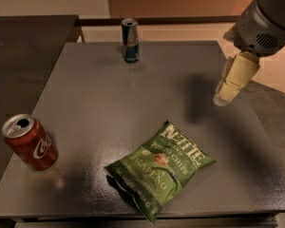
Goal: Move redbull can near green jalapeno chip bag
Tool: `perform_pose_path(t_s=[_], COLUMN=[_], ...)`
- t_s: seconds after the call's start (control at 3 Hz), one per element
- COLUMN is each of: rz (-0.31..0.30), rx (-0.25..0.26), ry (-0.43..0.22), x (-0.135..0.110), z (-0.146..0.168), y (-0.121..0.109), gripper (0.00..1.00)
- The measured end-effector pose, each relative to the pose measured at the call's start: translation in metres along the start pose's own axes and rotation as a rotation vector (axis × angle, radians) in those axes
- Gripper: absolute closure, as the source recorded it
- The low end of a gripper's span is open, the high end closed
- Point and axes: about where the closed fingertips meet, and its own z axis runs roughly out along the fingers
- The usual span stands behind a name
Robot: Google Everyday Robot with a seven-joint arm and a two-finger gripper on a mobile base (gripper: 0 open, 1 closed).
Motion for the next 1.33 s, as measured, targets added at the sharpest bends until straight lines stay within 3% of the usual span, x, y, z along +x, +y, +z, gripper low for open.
perform_pose_path(t_s=[0.67,1.33], rz=[0.089,0.17], rx=[0.046,0.104], ry=[-0.136,-0.247], x=[-0.037,-0.091], z=[0.035,0.084], y=[-0.062,-0.121], gripper=[0.0,0.0])
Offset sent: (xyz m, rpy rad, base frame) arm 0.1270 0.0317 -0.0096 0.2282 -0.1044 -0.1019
